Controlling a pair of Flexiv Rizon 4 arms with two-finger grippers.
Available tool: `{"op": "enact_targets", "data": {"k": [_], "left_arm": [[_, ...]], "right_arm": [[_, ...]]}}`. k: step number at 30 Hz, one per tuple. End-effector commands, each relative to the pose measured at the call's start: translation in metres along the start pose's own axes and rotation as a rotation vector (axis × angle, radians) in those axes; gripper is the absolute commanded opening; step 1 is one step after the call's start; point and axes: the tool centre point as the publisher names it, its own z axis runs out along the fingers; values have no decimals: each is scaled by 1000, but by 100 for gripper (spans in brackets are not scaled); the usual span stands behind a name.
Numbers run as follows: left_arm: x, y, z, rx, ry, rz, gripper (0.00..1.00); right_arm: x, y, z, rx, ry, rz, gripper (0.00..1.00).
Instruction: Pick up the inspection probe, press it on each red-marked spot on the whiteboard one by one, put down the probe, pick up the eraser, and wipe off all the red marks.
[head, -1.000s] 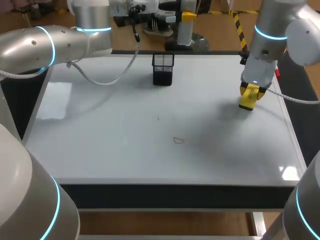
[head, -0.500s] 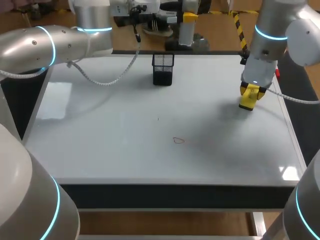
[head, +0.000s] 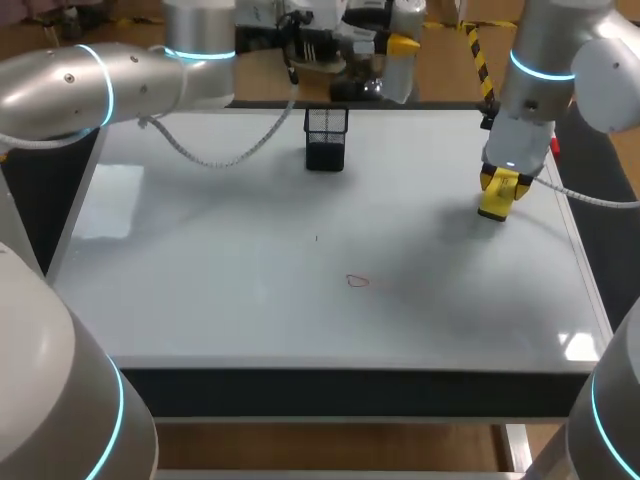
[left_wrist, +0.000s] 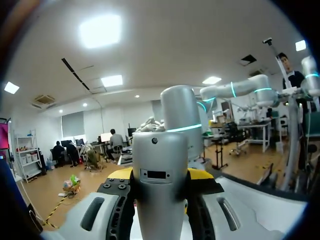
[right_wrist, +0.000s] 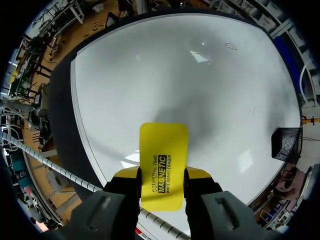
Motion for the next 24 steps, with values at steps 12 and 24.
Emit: {"op": "enact_targets", "data": {"k": [12,24], "left_arm": [[99,-10,18,15,75,-66,0],[168,-1,36,41,117,-95,0]], "right_arm": [[1,0,-1,1,2,-2,0],[1,0,-1,1,2,-2,0]]}}
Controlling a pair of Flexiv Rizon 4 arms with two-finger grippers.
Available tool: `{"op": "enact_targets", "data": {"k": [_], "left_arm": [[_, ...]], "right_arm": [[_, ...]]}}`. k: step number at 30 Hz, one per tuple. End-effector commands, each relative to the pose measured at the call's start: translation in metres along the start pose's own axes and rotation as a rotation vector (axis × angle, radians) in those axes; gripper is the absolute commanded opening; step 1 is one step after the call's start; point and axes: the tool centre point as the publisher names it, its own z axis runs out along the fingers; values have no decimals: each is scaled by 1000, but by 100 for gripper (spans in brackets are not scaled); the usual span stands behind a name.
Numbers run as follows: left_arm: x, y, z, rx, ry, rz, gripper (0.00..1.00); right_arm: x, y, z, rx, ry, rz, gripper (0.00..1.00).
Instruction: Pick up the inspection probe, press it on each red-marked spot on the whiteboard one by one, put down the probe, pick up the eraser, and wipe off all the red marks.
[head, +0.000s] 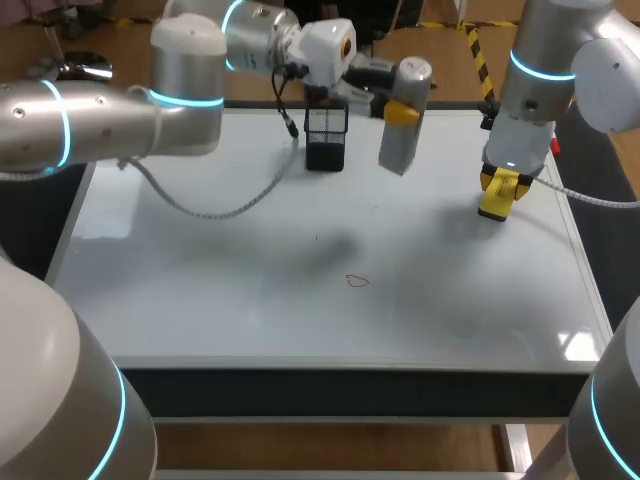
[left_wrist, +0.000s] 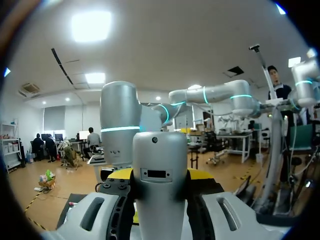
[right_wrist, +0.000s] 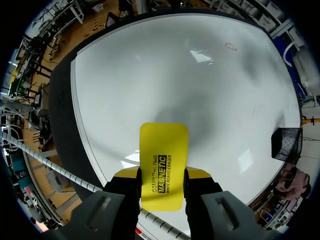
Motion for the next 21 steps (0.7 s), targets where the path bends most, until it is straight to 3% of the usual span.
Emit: {"op": "enact_targets", "data": {"k": [1,8,21], "left_arm": [[26,7,10,-6,-49,-1,0],[54,27,18,38,-45,-34,0],[101,47,15,82,-39,-97,0]], "right_arm": [[0,0,-1,1,3,-2,0],[0,0,-1,1,3,-2,0],[0,0,-1,1,3,-2,0]]}}
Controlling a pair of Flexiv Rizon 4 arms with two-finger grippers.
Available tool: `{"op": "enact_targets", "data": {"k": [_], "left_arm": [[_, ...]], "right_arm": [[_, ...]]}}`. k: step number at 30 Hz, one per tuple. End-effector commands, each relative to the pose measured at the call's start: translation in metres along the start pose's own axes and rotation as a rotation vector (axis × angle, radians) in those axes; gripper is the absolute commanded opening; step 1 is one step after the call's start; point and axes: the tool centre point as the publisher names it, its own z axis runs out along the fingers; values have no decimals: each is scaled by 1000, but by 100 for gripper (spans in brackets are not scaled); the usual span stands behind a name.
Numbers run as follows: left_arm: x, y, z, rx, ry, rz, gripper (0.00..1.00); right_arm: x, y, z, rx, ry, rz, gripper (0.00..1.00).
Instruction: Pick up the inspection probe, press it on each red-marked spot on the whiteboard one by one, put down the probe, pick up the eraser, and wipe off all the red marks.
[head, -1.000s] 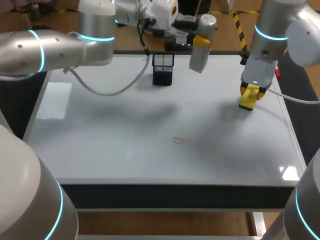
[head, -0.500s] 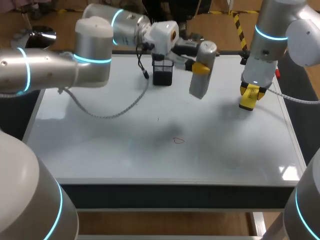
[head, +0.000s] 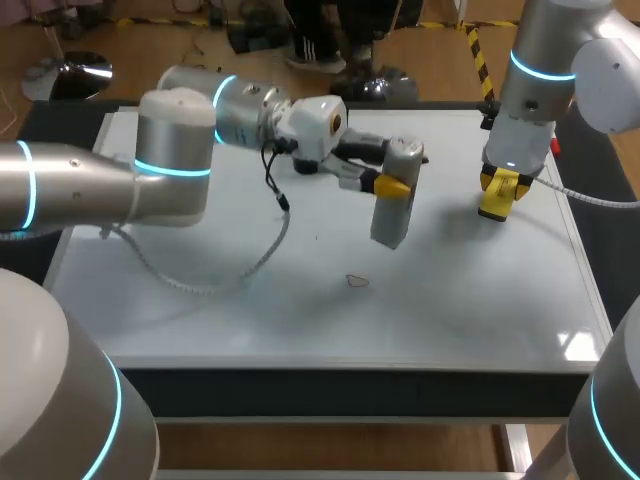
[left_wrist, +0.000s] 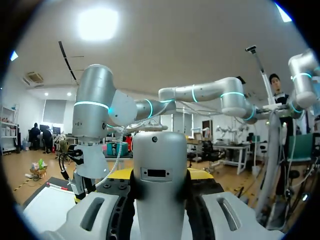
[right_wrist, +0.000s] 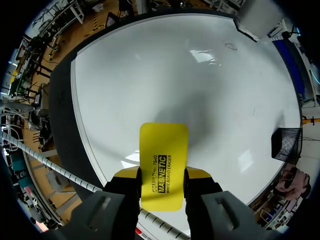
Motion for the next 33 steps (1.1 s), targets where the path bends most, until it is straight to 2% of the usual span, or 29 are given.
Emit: {"op": "enact_targets", "data": {"k": [1,12,17,23,30,33], "left_arm": [[14,4,-8,12,-35,-1,0],[32,15,-19,6,-1,-10,0],[38,29,-13,11,19,-28,0],[37,42,-13,2,40,-25,0],[40,50,-15,-46,58,-30,0],[38,55,-18,-36,50,-26,0]], "right_arm": [[0,-1,-1,1,3,-2,0],[0,-1,-1,1,3,-2,0],[0,-1,-1,1,3,-2,0],[0,-1,-1,1,3,-2,0],[0,-1,-1,1,3,-2,0],[0,-1,-1,1,3,-2,0]]}}
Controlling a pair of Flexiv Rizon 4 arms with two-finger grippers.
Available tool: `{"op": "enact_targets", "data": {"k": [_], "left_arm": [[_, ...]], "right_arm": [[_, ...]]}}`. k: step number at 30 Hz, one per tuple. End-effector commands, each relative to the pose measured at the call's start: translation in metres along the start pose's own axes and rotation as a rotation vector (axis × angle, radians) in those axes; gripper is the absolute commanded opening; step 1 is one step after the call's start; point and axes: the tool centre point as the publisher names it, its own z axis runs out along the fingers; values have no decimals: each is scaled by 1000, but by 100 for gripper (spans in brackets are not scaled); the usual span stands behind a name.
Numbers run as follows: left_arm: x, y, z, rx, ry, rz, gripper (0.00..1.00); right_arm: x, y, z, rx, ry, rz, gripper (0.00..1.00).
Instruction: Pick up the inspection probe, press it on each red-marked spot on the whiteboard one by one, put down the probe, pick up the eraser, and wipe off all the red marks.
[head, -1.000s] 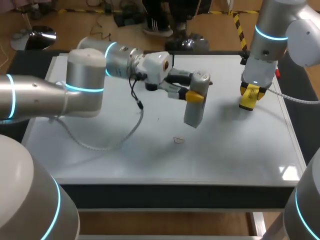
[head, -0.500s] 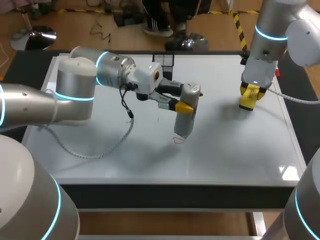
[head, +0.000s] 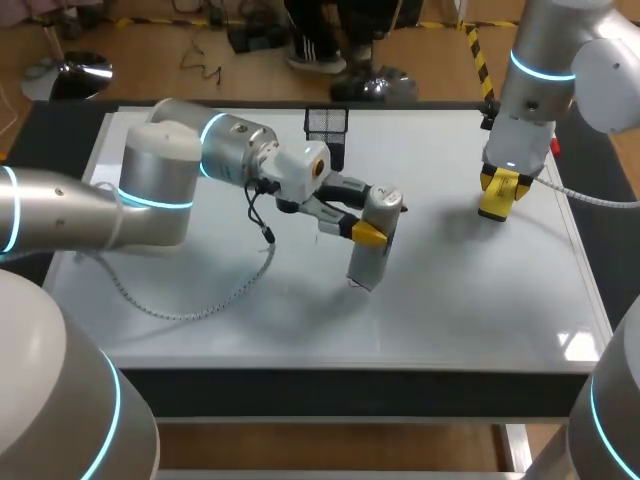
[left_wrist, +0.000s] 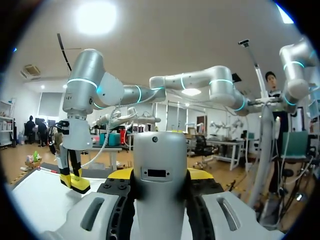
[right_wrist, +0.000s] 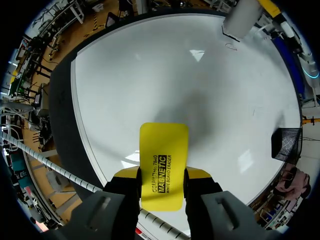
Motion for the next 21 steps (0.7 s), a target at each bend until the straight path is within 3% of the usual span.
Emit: {"op": "enact_targets", "data": {"k": [1,21], "left_arm": [[-3,3,-4,16,0,0,0],[-4,21,-6,-10,0,8,0]], "right_arm": [[0,-1,-1,1,3,-2,0],[0,-1,-1,1,3,-2,0]]}}
